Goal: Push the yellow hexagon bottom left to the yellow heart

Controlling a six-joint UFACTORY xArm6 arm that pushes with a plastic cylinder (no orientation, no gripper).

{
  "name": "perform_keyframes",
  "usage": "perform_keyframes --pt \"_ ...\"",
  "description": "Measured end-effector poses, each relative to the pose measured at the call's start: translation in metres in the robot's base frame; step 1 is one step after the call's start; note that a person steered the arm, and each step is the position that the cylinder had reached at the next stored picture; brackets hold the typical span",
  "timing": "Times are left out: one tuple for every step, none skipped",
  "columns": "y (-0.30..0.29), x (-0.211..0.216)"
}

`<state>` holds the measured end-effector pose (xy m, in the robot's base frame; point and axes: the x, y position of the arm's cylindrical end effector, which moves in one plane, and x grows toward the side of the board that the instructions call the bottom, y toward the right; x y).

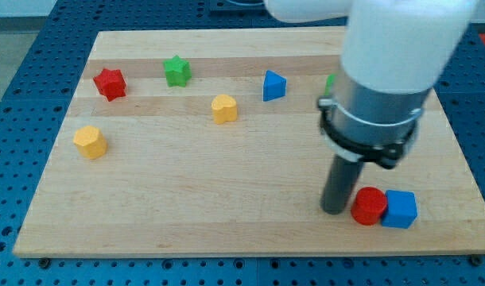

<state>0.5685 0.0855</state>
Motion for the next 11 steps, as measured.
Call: perform_keyframes --pt "-0.066 0.000" --pt "-0.154 0.000" --pt "-0.244 0.000" --pt "-0.347 -0.021" --pt "-0.389 -0.062" --pt "-0.386 -0.092" --pt "-0.315 -0.106" --pt "-0.221 -0.113" --pt "-0.168 -0.113" --pt "-0.237 -0.113" --pt "-0.281 -0.132"
